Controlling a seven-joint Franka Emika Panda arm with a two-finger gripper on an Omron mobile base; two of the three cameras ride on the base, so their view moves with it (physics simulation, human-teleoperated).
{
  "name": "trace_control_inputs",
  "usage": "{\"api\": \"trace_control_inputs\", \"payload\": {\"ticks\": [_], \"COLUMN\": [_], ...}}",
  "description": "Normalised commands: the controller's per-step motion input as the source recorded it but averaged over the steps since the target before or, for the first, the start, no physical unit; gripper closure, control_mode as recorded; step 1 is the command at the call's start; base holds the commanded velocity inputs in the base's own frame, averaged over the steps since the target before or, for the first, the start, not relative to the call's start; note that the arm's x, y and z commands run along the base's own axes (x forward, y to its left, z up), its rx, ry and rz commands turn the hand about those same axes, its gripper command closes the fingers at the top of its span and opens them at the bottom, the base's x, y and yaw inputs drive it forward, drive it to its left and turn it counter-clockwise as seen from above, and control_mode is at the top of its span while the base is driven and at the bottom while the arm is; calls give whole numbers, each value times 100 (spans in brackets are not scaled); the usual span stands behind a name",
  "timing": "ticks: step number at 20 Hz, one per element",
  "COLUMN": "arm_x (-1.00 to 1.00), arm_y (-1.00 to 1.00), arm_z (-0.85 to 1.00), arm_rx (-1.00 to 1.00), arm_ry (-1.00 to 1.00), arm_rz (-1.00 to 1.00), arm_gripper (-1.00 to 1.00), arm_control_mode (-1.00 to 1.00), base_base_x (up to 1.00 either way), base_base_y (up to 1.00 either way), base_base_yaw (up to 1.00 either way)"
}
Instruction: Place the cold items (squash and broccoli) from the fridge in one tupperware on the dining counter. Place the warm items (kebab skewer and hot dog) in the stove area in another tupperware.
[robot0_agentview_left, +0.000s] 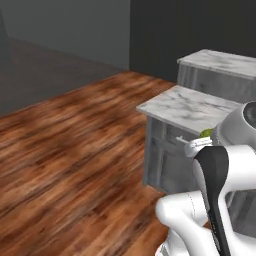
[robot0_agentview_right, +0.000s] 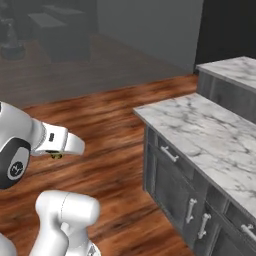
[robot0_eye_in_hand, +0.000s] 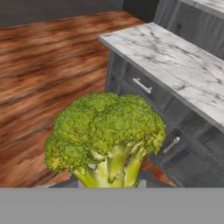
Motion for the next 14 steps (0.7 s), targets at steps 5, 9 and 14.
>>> {"api": "trace_control_inputs", "payload": {"ticks": [5,9,14], "arm_x": [0,0,0], "arm_y": [0,0,0], "arm_z": [0,0,0], "arm_rx": [0,0,0], "arm_ry": [0,0,0], "arm_rz": [0,0,0], "arm_gripper": [100,100,100], "arm_control_mode": [100,100,100], "base_base_x": [96,91,86], "base_base_y": [96,98,100], "base_base_yaw": [-36,-37,-37]}}
